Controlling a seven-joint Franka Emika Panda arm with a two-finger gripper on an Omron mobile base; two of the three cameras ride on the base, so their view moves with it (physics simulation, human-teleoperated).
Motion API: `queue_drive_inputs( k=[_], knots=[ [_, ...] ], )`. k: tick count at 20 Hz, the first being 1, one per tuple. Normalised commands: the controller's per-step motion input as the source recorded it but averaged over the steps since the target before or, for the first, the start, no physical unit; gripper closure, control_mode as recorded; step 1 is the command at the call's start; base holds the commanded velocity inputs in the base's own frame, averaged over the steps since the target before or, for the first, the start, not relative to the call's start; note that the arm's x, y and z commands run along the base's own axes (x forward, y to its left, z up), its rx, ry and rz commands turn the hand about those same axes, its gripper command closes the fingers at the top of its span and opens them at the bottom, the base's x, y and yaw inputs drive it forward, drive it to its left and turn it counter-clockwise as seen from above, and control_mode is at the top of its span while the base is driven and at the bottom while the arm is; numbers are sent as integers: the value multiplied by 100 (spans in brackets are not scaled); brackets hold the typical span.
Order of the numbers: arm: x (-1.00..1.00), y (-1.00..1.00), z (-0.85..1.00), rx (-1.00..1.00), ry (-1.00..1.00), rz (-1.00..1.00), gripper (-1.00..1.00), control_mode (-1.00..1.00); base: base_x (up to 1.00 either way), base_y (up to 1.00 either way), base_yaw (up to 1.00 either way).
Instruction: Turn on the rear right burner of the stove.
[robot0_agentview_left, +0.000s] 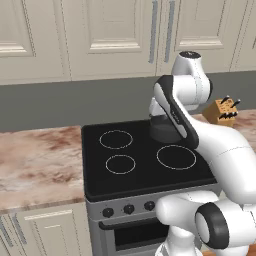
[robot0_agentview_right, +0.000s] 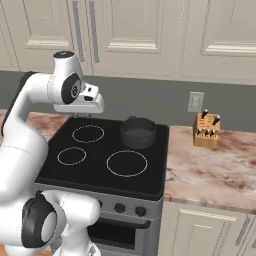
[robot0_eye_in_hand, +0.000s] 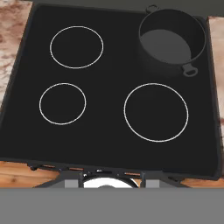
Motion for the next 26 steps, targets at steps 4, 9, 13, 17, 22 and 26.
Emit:
queue_drive_inputs(
  k=[4,9,13,17,22,26],
  knots=[
    [0,0,0,0,0,0,-100,100,1,0,0],
    [0,0,0,0,0,0,-100,100,0,-5,0],
    [0,0,0,0,0,0,-100,100,-6,-37,0],
    [0,0,0,0,0,0,-100,100,-5,-46,0],
    [0,0,0,0,0,0,-100,100,-3,-41,0],
    [0,0,0,0,0,0,-100,100,-3,-37,0]
  ],
)
